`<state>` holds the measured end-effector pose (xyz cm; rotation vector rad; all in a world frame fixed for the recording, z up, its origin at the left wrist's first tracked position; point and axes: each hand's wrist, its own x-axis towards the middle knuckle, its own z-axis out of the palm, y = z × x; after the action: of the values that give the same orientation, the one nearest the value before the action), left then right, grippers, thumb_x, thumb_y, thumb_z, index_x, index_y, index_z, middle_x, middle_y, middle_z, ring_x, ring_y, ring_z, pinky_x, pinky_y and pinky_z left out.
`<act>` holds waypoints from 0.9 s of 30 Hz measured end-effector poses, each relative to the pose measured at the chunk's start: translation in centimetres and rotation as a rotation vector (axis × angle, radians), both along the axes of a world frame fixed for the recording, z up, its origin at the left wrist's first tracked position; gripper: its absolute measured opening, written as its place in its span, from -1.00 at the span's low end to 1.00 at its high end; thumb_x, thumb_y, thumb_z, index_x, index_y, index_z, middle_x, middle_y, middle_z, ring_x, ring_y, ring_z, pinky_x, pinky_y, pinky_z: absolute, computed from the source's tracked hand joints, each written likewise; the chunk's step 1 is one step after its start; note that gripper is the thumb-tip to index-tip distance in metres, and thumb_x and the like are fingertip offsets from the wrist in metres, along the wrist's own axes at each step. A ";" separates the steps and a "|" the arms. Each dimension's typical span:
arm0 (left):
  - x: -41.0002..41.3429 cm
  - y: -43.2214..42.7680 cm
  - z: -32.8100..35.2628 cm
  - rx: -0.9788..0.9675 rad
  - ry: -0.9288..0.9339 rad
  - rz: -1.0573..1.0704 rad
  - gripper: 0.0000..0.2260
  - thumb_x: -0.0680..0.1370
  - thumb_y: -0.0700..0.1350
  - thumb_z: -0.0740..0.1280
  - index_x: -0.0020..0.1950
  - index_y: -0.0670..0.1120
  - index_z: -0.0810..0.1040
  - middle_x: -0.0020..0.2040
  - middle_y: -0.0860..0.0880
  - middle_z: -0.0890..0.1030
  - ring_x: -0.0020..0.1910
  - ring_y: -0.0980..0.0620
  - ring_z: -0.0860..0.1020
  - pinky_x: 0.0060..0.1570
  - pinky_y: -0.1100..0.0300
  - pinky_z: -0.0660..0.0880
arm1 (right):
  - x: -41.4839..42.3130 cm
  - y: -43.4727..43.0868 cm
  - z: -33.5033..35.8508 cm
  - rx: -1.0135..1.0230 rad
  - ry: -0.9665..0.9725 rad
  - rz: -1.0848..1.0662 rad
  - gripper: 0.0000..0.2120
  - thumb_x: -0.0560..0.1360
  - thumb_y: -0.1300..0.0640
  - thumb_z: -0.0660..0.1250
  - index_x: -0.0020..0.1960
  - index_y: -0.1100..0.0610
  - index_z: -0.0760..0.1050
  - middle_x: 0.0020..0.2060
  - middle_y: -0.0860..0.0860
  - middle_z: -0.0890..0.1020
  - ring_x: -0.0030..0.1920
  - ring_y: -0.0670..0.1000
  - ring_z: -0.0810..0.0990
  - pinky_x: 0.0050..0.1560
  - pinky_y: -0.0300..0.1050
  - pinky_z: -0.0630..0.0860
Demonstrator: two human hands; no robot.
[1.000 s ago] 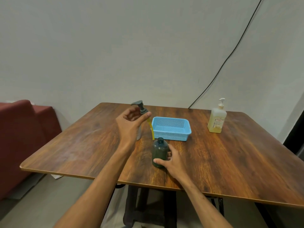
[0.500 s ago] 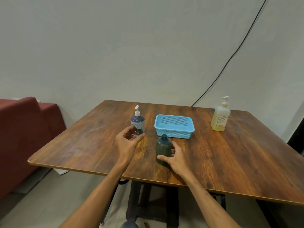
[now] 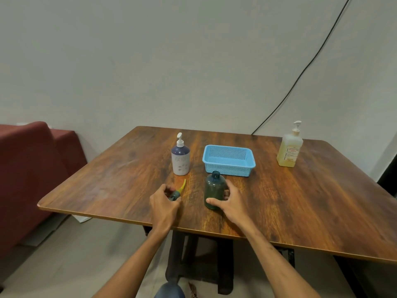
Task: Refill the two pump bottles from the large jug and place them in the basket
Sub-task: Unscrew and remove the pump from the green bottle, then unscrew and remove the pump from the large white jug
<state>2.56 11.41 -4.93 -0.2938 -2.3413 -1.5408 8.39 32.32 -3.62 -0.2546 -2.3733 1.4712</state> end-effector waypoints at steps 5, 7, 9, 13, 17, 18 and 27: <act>-0.3 -0.1 -1.1 -0.122 -0.038 -0.016 -0.78 0.39 -0.16 0.56 -0.09 0.01 0.56 -0.12 0.08 0.60 -0.11 0.16 0.58 -0.11 0.24 0.57 | -0.1 0.0 0.0 0.012 0.002 -0.010 -0.15 0.30 -0.02 0.61 0.48 -0.05 0.27 0.39 -0.05 0.45 0.29 -0.05 0.48 0.25 -0.04 0.53; -0.4 -0.2 -1.3 -0.131 -0.049 -0.009 -0.76 0.39 -0.14 0.56 -0.07 0.02 0.56 -0.10 0.08 0.60 -0.11 0.17 0.58 -0.09 0.20 0.59 | -0.1 0.0 -0.1 0.019 0.003 -0.017 -0.16 0.29 -0.04 0.61 0.47 -0.06 0.28 0.38 -0.05 0.46 0.27 -0.07 0.49 0.23 -0.08 0.53; -0.4 -0.2 -1.3 -0.135 -0.050 -0.008 -0.75 0.39 -0.13 0.56 -0.05 0.03 0.55 -0.09 0.09 0.60 -0.11 0.18 0.58 -0.08 0.20 0.59 | 0.0 0.0 -0.2 0.027 0.004 -0.023 -0.16 0.28 -0.07 0.60 0.46 -0.08 0.29 0.37 -0.06 0.46 0.25 -0.09 0.49 0.21 -0.10 0.53; -0.3 -0.2 -1.3 -0.141 -0.060 -0.013 -0.74 0.40 -0.13 0.56 -0.02 0.03 0.56 -0.08 0.08 0.60 -0.10 0.16 0.58 -0.10 0.22 0.58 | 0.0 -0.1 -0.3 0.003 0.019 -0.013 -0.16 0.28 -0.09 0.60 0.45 -0.11 0.27 0.38 -0.07 0.46 0.28 -0.08 0.48 0.27 -0.02 0.52; -0.1 -0.1 -1.3 -0.142 -0.070 -0.030 -0.70 0.40 -0.12 0.57 0.04 0.01 0.56 -0.03 0.07 0.59 -0.07 0.18 0.57 -0.10 0.31 0.51 | 0.3 -0.2 -0.4 -0.022 0.012 0.018 -0.15 0.26 -0.12 0.60 0.41 -0.23 0.22 0.38 -0.13 0.42 0.32 -0.08 0.44 0.32 0.04 0.48; 0.0 -0.1 -1.3 -0.147 -0.071 -0.035 -0.69 0.40 -0.11 0.57 0.07 0.00 0.56 0.00 0.06 0.59 -0.05 0.17 0.56 -0.08 0.31 0.51 | 0.4 -0.3 -0.3 -0.029 0.005 0.031 -0.14 0.25 -0.12 0.61 0.40 -0.25 0.21 0.36 -0.16 0.40 0.33 -0.07 0.43 0.33 0.05 0.47; 0.4 0.0 -0.5 -0.153 -0.033 -0.045 -0.51 0.41 -0.03 0.56 0.28 -0.05 0.52 0.18 0.00 0.55 0.14 0.08 0.53 0.18 0.10 0.53 | 1.6 0.6 0.3 -0.045 0.020 -0.007 -0.06 0.24 -0.11 0.62 0.49 -0.10 0.21 0.41 -0.07 0.42 0.31 -0.09 0.46 0.31 0.02 0.48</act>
<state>2.95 11.40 -5.43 -0.3619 -2.4997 -1.3982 10.02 32.87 -3.32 -0.2581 -2.3236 1.5190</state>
